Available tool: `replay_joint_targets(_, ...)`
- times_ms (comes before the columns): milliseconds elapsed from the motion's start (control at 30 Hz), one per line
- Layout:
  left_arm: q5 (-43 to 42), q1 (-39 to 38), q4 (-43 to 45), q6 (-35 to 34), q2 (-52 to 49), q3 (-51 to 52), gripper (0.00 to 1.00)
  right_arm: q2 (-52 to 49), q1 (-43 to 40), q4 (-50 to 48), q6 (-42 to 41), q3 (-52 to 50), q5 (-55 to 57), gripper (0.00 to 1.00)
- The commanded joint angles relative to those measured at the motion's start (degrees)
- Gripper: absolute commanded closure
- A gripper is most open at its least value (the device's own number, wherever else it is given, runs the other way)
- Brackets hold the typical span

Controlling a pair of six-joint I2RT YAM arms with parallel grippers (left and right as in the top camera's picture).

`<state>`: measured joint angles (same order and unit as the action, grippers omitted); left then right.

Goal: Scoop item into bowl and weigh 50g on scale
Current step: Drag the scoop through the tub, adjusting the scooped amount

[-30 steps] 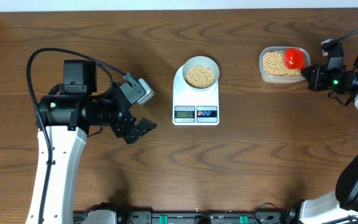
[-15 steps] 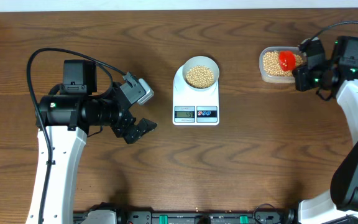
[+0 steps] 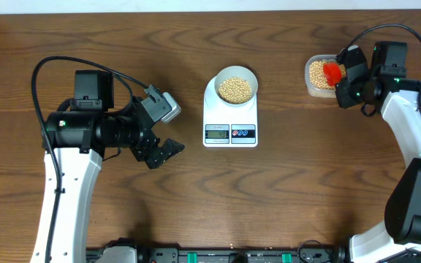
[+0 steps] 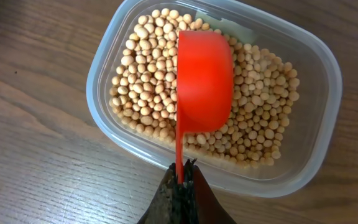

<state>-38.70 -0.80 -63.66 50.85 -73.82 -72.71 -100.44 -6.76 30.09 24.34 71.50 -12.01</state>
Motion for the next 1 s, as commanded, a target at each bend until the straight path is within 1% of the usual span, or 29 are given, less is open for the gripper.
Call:
replay_joint_targets(0,-0.7,0.2,-0.2,-0.1,0.1,-0.9,0.02,-0.3,0.3,1.0,0.6,-0.2,-1.3,0.99)
replay_joint_targets(167,-0.7,0.2,-0.2,-0.1,0.1,-0.9,0.02,-0.3,0.0,2.5,0.5,-0.2,-6.5,0.99)
replay_joint_targets(233,-0.7,0.2,-0.2,-0.1,0.1,-0.9,0.02,-0.3,-0.3,2.3,-0.7,-0.2,-8.1,0.99)
replay_joint_targets(500,-0.7,0.2,-0.2,-0.1,0.1,-0.9,0.02,-0.3,-3.7,0.9,-6.6,-0.2,-8.2,0.99)
replay_joint_targets(700,-0.7,0.2,-0.2,-0.1,0.1,-0.9,0.02,-0.3,-5.8,0.3,-6.8,-0.2,-8.7,0.99)
replay_joint_targets(967,-0.7,0.2,-0.2,-0.1,0.1,-0.9,0.02,-0.3,-9.6,0.4,-9.1,-0.2,-21.3,0.99)
